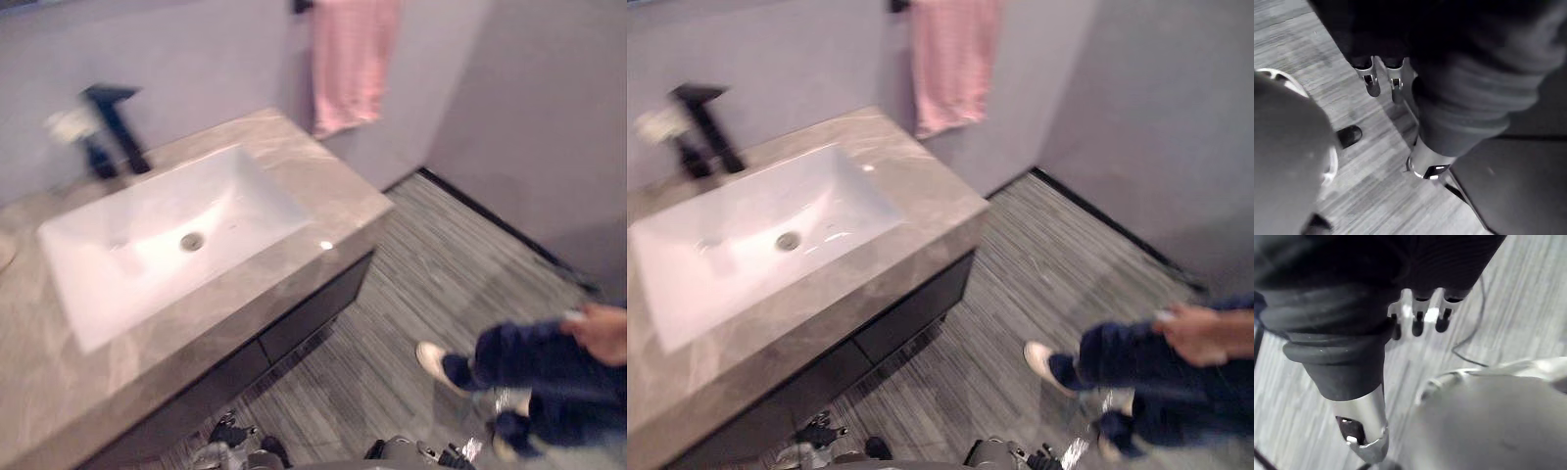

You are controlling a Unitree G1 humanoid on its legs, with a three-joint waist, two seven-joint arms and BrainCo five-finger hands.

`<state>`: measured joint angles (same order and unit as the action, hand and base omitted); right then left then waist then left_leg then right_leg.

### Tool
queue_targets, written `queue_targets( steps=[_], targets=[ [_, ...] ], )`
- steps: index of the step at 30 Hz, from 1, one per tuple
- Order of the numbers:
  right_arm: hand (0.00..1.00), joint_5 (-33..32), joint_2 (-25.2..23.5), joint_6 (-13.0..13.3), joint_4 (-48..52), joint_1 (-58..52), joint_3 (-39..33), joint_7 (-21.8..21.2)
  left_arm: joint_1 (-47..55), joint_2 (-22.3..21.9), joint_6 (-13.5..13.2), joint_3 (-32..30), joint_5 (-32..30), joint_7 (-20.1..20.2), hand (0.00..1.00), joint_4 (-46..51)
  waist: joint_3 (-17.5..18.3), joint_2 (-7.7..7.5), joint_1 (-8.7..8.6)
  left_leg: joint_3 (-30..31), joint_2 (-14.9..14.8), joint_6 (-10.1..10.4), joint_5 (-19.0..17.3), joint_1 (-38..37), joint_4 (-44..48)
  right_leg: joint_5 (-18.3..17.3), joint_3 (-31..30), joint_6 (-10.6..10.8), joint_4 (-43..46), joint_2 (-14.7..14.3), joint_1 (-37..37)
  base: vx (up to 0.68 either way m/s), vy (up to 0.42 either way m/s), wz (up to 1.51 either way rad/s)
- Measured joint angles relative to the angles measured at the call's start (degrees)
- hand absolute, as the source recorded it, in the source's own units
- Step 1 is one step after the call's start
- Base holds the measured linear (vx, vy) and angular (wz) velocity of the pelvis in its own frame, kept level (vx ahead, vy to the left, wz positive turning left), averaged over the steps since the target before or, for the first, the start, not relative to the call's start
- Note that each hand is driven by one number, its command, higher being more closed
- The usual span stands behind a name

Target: Organize washtable

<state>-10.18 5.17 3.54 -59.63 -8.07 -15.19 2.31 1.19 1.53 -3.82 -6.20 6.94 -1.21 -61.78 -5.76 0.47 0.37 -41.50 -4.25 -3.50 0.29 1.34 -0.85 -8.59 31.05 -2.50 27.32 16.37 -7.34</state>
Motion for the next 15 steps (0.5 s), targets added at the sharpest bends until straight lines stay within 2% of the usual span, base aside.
queue_targets(
  steps=[1,2,3,4,5,8,13,15],
  targets=[
    [0.0,1.51,-0.26,-0.21,-1.66,1.12,1.06,0.24,-0.96,-0.14,-0.07,1.19,0.66,-0.11,0.0,0.11,-0.17,-1.17,0.13,-3.42,0.45,0.0,-0.33,0.1,0.86,-1.47,0.38,3.88,-3.02,0.61,3.46,-0.04,-0.073,-1.72],
    [0.0,2.61,-0.58,-0.32,-1.82,2.0,2.33,-0.14,-1.97,0.14,-0.13,1.66,1.06,0.0,0.0,0.11,-0.91,-2.54,0.31,-6.45,0.1,0.47,-1.04,0.53,2.05,-0.83,-1.16,7.49,-12.11,-1.72,6.36,-0.04,-0.129,-1.5],
    [0.0,3.22,-0.89,-0.27,-1.56,2.13,2.83,-0.17,-2.33,0.53,-0.1,1.63,1.31,0.02,0.0,-0.13,-1.12,-2.64,0.01,-7.55,-0.68,0.74,-1.34,0.98,2.96,0.24,-1.84,8.85,-16.26,-3.08,7.27,-0.14,-0.223,-1.24],
    [0.0,3.89,-1.24,-0.21,-0.87,1.88,2.76,-0.2,-2.26,0.08,-0.1,1.64,1.41,0.14,0.0,-0.52,-1.37,-2.31,-0.7,-8.76,-3.35,1.32,-1.94,1.69,5.91,3.7,-3.41,7.64,-21.73,-5.71,8.38,-0.15,-0.216,-0.84],
    [0.0,3.89,-1.48,-0.27,-0.77,1.32,2.57,-0.17,-2.29,0.35,-0.22,1.49,1.54,0.1,0.0,-0.51,-1.83,-2.7,-1.24,-9.38,-6.28,1.9,-3.95,1.98,10.74,4.92,-4.64,7.03,-24.19,-7.49,9.84,-0.13,-0.2,-0.75],
    [0.0,3.54,-2.53,-0.04,-0.79,-0.21,1.39,-0.1,-2.16,0.93,-0.18,0.87,4.85,0.08,0.0,-0.57,-1.86,-2.84,-1.18,-11.27,-11.98,3.29,-6.22,1.06,17.39,5.89,-7.76,5.55,-26.07,-10.73,11.29,-0.1,-0.125,-0.6],
    [0.0,3.44,-3.66,-0.08,-2.01,-1.97,-4.93,-0.07,-0.85,0.69,-0.28,-3.69,7.73,1.12,0.0,-0.53,-2.22,-2.16,-1.97,-13.79,-13.95,3.8,-5.9,-1.88,17.72,6.73,-11.82,4.31,-27.64,-12.64,12.25,-0.09,-0.055,-0.44],
    [0.0,3.28,-3.66,-0.05,-2.21,-2.73,-6.54,-0.15,-0.26,0.75,-0.35,-5.72,9.25,1.26,0.0,-0.5,-2.51,-1.74,-2.33,-10.41,-14.63,4.03,-6.07,-2.26,19.28,6.86,-15.06,4.06,-27.68,-13.24,12.17,-0.1,-0.023,-0.68]
  ],
)
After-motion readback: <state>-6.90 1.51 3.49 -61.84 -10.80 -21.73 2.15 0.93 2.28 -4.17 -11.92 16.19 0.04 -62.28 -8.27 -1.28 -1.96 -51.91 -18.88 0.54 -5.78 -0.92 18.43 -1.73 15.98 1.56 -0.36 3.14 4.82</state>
